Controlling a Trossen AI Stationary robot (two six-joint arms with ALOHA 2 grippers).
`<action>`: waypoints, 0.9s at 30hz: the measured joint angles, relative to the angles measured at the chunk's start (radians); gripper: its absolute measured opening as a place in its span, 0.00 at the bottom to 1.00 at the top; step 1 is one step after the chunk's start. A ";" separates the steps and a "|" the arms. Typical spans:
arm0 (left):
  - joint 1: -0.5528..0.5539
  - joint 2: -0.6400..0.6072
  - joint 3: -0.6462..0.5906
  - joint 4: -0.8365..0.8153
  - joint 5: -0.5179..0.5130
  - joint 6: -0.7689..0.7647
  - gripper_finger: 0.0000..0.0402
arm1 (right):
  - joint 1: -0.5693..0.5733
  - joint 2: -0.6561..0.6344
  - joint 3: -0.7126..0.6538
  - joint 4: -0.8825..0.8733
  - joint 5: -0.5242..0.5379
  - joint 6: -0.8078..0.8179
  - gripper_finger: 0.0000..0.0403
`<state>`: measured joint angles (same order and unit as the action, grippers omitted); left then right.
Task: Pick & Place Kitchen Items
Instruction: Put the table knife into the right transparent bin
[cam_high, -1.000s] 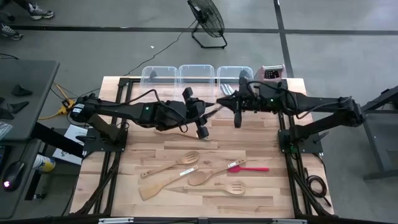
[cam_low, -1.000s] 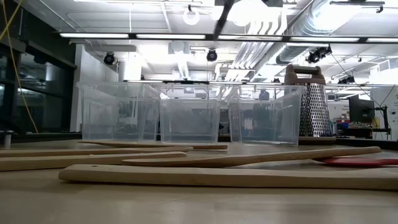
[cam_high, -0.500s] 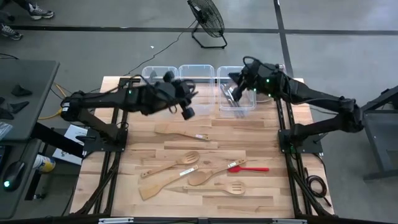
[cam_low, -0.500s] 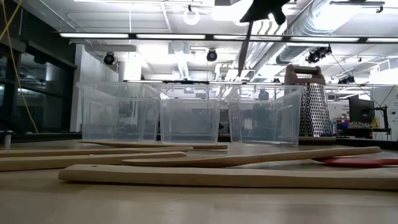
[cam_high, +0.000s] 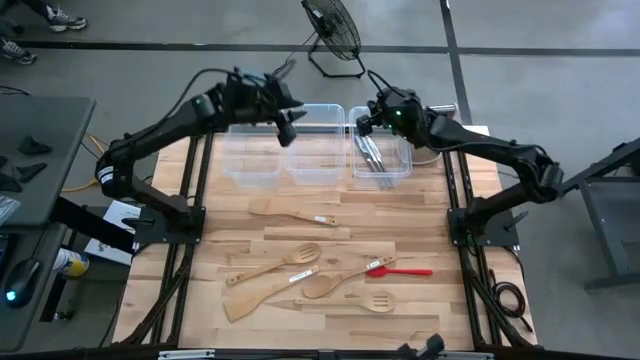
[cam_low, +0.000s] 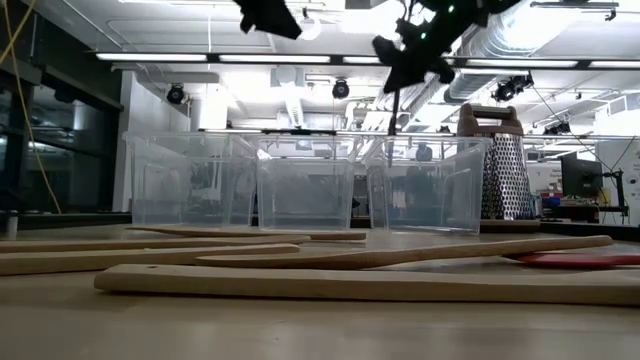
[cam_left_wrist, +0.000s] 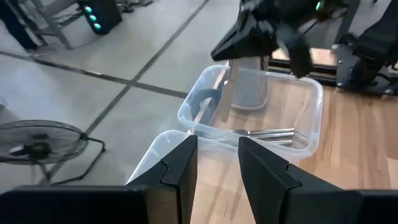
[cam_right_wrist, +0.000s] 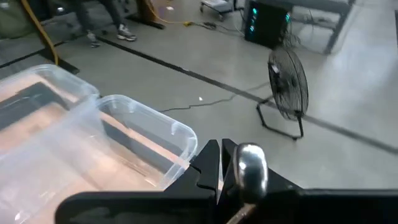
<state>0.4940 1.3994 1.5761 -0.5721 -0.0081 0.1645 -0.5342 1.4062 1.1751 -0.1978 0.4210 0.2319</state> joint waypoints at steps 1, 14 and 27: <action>0.029 0.000 0.000 0.002 0.044 0.008 0.29 | -0.006 0.016 0.000 0.008 0.000 0.012 0.01; 0.274 -0.001 0.000 -0.014 0.269 0.048 0.29 | -0.061 0.118 0.000 0.023 -0.015 0.068 0.01; 0.317 -0.001 0.000 -0.038 0.322 0.048 0.29 | -0.098 0.118 0.000 0.015 -0.088 0.081 0.07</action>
<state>0.8108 1.3983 1.5761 -0.6100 0.3134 0.2123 -0.6319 1.5246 1.1751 -0.1825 0.3328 0.3126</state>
